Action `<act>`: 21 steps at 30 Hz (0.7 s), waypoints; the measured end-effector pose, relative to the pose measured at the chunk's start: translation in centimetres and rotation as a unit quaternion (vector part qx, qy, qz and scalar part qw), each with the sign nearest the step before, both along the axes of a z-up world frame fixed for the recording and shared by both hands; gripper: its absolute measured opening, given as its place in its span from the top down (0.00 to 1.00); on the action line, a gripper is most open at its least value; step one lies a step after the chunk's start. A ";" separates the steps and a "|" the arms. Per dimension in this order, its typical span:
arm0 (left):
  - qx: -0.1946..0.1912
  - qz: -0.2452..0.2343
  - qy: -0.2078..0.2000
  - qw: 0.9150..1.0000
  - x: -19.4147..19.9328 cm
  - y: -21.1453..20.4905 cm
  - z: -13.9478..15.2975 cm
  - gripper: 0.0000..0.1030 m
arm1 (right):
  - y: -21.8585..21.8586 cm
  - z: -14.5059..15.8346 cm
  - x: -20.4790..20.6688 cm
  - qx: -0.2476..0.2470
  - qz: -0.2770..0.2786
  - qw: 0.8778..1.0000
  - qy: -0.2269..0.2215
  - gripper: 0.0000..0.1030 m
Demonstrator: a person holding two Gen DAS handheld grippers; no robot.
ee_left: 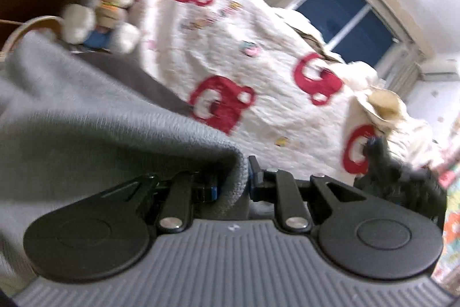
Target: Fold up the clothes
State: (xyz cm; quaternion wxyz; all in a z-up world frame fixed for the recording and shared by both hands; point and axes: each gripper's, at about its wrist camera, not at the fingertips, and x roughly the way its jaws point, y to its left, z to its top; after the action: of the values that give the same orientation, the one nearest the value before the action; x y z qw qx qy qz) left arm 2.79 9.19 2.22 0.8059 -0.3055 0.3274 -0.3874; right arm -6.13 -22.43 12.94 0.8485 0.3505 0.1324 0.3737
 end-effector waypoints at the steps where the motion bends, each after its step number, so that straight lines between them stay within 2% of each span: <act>1: 0.002 -0.011 0.001 1.000 -0.3 -0.8 0.2 0.83 | -0.3 0.8 -0.7 -0.023 -0.014 1.000 -0.001 0.98; 2: 0.003 -0.021 0.003 1.000 -0.5 -1.6 0.3 0.83 | -0.6 1.6 -1.3 -0.052 -0.030 0.998 0.000 0.98; 4: 0.007 -0.042 0.006 0.999 -1.1 -3.2 0.6 0.83 | -2.0 0.7 -2.0 -0.087 -0.079 0.992 0.036 0.97; 5: 0.008 -0.053 0.007 0.999 -1.4 -4.0 0.8 0.83 | -2.8 0.1 -2.3 -0.102 -0.104 0.988 0.056 0.93; 7: 0.031 -0.053 0.013 0.998 -1.6 -5.0 0.3 0.83 | -4.1 -1.7 -2.8 -0.136 -0.155 0.973 0.099 0.92; 8: 0.044 -0.050 0.017 0.998 -1.7 -5.4 0.0 0.83 | -4.4 -3.0 -3.1 -0.158 -0.172 0.965 0.120 0.87; 9: 0.058 -0.047 0.021 0.997 -1.8 -5.9 -0.4 0.83 | -4.7 -4.3 -3.3 -0.181 -0.188 0.955 0.139 0.74; 10: 0.071 -0.044 0.024 0.996 -1.9 -6.3 -0.7 0.83 | -4.9 -5.7 -3.5 -0.203 -0.203 0.945 0.159 0.69; 13: 0.112 -0.035 0.035 0.993 -2.1 -7.6 -1.7 0.84 | -3.7 -8.4 -4.7 -0.273 -0.188 0.929 0.164 0.54; 14: 0.119 -0.031 0.039 0.992 -2.1 -7.9 -1.9 0.84 | -2.9 -9.2 -5.1 -0.305 -0.176 0.923 0.158 0.42; 15: 0.123 -0.027 0.042 0.991 -1.9 -8.0 -2.0 0.84 | -2.1 -9.8 -5.6 -0.339 -0.162 0.915 0.148 0.37; 18: 0.133 -0.021 0.039 0.990 -1.9 -8.1 -1.8 0.84 | 0.0 -11.0 -6.7 -0.420 -0.128 0.891 0.118 0.34; 21: 0.143 -0.021 0.026 0.989 -2.3 -8.0 -1.3 0.84 | 0.8 -11.9 -7.1 -0.437 -0.103 0.886 0.114 0.29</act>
State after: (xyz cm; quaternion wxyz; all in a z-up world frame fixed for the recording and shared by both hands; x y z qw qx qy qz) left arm 0.51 1.19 0.92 0.8245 -0.1898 0.4065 -0.3449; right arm -13.24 -21.65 1.00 0.9287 -0.0034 0.3409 0.1458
